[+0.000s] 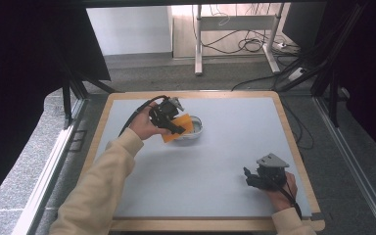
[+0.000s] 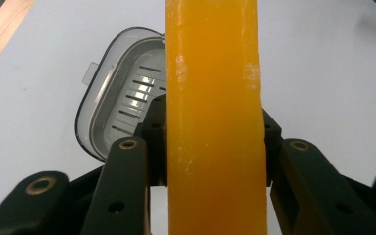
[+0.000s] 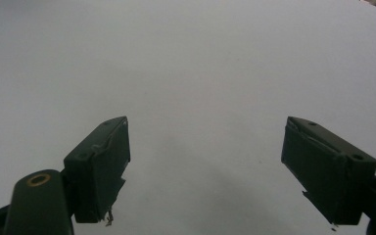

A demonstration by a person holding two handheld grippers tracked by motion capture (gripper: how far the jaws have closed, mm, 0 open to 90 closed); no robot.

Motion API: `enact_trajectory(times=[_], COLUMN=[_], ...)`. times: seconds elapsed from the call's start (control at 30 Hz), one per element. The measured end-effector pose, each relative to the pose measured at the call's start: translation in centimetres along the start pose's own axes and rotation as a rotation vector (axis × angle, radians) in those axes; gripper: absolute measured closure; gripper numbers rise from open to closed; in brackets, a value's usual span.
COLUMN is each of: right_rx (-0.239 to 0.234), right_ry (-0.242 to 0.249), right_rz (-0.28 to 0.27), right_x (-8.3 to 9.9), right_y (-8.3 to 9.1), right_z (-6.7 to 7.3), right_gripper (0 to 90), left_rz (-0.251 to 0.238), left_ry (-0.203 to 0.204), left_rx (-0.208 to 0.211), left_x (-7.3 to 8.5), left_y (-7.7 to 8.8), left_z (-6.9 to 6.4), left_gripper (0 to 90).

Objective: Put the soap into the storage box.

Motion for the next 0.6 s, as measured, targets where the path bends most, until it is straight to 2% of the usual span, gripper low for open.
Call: enact_trajectory(times=[0.07,0.13,0.37,0.6], right_rx=[0.000,-0.002,0.002,-0.001], right_ry=[0.001,0.004,0.001,0.000], right_rz=[0.002,0.004,-0.002,-0.002], right_x=[0.0,0.0,0.0,0.0], right_y=[-0.1,-0.1,0.0,0.0], right_z=[0.0,0.0,-0.1,-0.1], right_gripper=[18.6,18.6,18.6,18.7], left_rz=[0.010,0.024,0.036,0.047], left_ry=[-0.008,-0.034,-0.050,-0.045], left_rx=[0.009,0.016,0.029,0.047], left_x=[-0.2,-0.5,-1.5,-2.0], left_y=[-0.4,-0.7,-1.4,-1.8], left_z=[0.0,0.1,0.5,1.0], left_gripper=[61.9,61.9,61.9,61.9])
Point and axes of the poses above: each handheld gripper's, and its own axes: y roughly backward along the jaws, x roughly out of its underside, z roughly to its left, the point moved 7 cm from there along -y, roughly forward along the jaws
